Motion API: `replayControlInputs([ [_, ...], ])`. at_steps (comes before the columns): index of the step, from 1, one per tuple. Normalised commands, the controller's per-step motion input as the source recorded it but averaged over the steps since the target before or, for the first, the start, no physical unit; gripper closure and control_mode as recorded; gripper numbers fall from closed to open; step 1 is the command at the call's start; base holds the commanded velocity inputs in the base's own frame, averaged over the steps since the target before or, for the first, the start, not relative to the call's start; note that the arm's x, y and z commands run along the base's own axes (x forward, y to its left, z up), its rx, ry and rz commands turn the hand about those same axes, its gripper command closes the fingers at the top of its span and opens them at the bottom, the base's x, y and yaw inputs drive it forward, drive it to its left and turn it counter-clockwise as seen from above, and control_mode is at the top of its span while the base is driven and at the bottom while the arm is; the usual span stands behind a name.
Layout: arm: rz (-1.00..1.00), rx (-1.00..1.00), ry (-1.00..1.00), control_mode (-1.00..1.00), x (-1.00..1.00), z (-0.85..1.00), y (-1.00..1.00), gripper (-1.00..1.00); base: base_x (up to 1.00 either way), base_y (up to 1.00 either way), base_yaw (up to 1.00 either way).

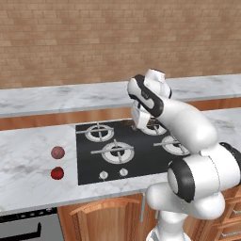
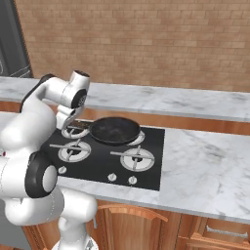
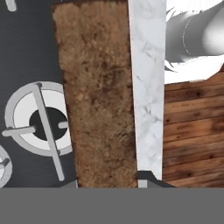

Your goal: Place the pan on the front right burner on the stove. Then place the tomato and the onion in the pan and turn on the front right burner.

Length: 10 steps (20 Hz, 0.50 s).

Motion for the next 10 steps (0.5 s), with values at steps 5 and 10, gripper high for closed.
replayControlInputs([
  [5,0.00,0.00,0.00,-1.00,0.00,-0.33,-0.20,1.00,0.00,0.00,0.00],
  [10,0.00,0.00,0.00,-1.00,0.02,-0.27,-0.18,1.00,0.00,0.00,0.00],
])
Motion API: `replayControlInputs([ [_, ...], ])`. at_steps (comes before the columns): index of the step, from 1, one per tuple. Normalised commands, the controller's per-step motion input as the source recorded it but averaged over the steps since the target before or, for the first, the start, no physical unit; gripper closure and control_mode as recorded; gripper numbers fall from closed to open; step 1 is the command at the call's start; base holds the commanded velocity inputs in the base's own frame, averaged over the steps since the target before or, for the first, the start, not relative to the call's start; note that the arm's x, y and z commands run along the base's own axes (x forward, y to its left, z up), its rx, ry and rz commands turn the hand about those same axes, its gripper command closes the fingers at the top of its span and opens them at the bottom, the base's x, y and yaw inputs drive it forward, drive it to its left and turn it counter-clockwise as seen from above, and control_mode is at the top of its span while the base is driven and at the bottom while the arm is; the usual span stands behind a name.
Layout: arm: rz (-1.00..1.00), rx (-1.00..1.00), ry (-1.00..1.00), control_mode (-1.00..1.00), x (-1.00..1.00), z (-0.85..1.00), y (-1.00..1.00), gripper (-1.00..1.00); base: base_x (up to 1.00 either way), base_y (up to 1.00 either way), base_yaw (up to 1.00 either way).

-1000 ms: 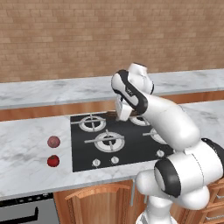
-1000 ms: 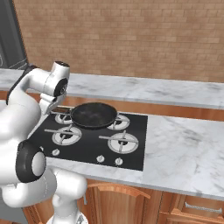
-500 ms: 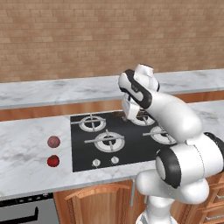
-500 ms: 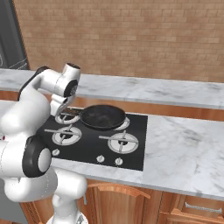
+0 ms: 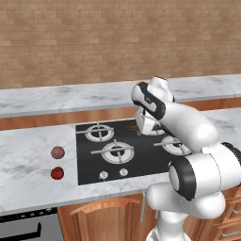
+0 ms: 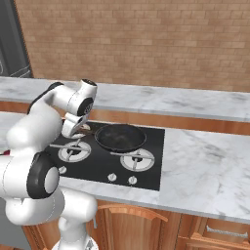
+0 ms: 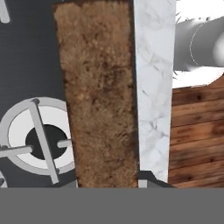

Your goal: Place the pan on the front right burner on the stove. Then place the tomato and the onion in the pan and turn on the front right burner.

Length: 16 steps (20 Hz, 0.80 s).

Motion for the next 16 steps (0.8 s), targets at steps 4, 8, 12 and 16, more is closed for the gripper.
replayControlInputs([
  [4,0.00,0.00,0.00,-1.00,0.06,-0.23,-0.16,1.00,0.00,0.00,0.00],
  [8,0.00,0.00,0.00,-1.00,0.11,-0.23,-0.13,1.00,0.00,0.00,0.00],
  [12,0.00,0.00,0.00,-1.00,0.24,-0.30,-0.08,1.00,0.00,0.00,0.00],
  [16,0.00,0.00,0.00,-1.00,0.28,-0.28,-0.10,1.00,0.00,0.00,0.00],
])
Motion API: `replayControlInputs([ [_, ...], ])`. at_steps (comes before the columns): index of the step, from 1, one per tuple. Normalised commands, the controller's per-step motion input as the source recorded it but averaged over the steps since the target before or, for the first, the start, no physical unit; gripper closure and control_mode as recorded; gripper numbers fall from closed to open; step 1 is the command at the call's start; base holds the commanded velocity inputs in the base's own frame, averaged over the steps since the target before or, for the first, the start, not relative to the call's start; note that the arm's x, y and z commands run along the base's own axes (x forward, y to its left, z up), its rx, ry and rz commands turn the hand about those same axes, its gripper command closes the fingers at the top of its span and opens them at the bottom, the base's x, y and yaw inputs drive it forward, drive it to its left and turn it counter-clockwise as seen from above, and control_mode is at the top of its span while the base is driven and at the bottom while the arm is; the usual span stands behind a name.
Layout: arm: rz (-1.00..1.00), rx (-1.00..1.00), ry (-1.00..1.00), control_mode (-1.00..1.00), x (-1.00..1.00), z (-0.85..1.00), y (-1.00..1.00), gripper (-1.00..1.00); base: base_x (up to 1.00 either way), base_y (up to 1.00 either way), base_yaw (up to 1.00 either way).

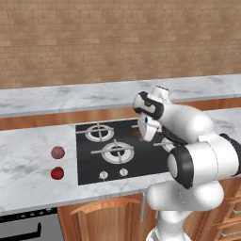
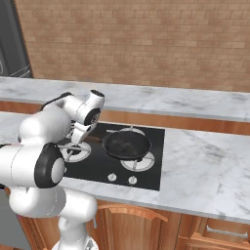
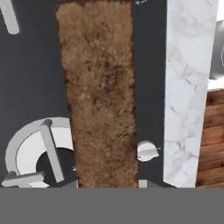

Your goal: Place the pan on the front right burner on the stove. Then place the tomato and the onion in the pan and turn on the front right burner.

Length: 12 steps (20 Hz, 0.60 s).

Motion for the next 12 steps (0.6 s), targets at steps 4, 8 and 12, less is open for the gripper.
replayControlInputs([
  [4,0.00,-0.01,0.00,-1.00,0.23,-0.24,-0.15,1.00,0.00,0.00,0.00],
  [8,0.00,-0.01,0.00,-1.00,0.20,-0.24,-0.17,1.00,0.00,0.00,0.00],
  [12,0.00,-0.01,0.00,-1.00,0.23,-0.25,-0.09,1.00,0.00,0.00,0.00],
])
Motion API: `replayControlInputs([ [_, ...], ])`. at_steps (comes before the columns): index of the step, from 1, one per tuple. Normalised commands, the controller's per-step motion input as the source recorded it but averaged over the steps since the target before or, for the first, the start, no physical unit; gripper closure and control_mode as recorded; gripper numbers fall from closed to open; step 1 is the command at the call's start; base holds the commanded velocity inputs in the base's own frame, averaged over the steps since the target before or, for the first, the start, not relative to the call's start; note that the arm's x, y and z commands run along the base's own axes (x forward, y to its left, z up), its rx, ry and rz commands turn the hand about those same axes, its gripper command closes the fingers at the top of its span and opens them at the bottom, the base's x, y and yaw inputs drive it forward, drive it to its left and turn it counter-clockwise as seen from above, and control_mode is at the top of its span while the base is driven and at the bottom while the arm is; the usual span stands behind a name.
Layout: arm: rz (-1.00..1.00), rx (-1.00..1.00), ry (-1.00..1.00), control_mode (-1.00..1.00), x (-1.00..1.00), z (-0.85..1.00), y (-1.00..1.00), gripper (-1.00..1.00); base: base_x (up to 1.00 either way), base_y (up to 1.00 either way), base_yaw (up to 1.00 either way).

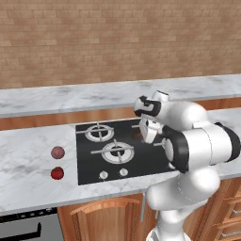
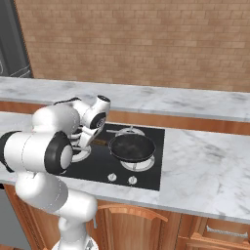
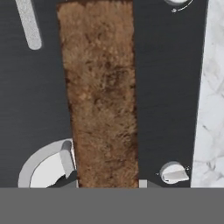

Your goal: Place the pan on the front right burner on the stove. Then place the tomato and the onion in the pan and turn on the front right burner.

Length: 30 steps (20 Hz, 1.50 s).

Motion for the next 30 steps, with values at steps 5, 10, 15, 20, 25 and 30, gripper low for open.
replayControlInputs([
  [5,0.00,0.00,0.00,-1.00,0.25,-0.22,-0.06,1.00,0.00,0.00,0.00],
  [10,0.00,0.00,0.00,-1.00,0.27,-0.18,-0.01,1.00,0.00,0.00,0.00],
  [15,0.00,0.00,0.00,-1.00,0.19,-0.17,0.00,1.00,0.00,0.00,0.00],
  [20,0.00,-0.01,0.00,-1.00,0.11,-0.14,0.00,1.00,0.00,0.00,0.00],
  [25,0.00,-0.01,-0.02,-1.00,0.00,-0.11,0.00,1.00,0.00,0.00,0.00],
  [30,0.01,-0.01,-0.04,-1.00,0.00,-0.05,-0.01,1.00,0.00,0.00,0.00],
])
